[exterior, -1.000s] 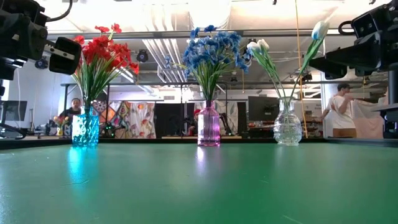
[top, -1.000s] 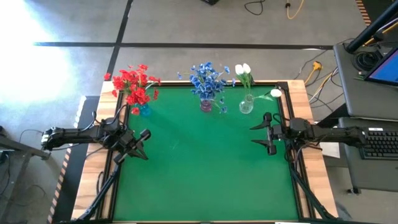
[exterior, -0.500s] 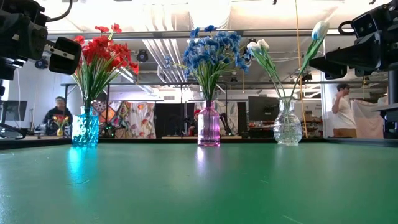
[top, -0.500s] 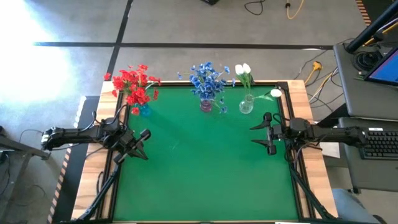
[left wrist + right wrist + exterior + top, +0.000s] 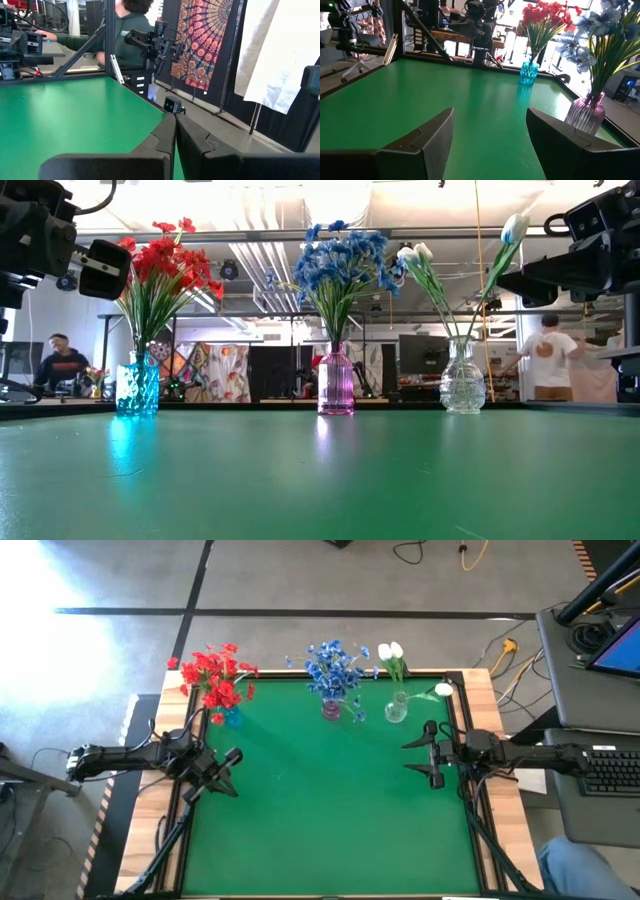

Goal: Sort flowers into vase by color
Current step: Return to Home Position

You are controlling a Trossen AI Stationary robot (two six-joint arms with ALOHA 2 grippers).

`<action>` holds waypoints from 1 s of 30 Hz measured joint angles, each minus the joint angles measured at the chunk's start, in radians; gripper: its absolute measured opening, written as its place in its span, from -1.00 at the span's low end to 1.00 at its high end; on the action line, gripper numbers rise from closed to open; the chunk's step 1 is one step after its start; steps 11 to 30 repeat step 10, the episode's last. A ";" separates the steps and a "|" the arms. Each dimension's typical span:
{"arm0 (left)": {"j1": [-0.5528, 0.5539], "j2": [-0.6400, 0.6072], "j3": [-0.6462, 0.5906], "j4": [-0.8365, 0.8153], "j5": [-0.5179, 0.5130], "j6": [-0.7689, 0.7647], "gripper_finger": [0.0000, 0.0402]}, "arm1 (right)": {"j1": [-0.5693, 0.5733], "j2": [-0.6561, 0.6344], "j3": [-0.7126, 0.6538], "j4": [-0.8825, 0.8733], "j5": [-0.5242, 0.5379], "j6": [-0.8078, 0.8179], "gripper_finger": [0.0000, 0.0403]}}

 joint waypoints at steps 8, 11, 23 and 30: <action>0.000 0.003 0.000 -0.001 0.000 0.000 -1.00 | 0.020 0.005 0.000 -0.004 0.009 0.000 0.19; 0.000 0.003 0.000 0.000 0.000 0.000 -1.00 | 0.056 0.013 0.000 -0.005 0.019 0.000 0.19; 0.000 0.003 0.000 0.000 0.000 0.000 -1.00 | 0.056 0.013 0.000 -0.005 0.019 0.000 0.19; 0.000 0.003 0.000 0.000 0.000 0.000 -1.00 | 0.056 0.013 0.000 -0.005 0.019 0.000 0.19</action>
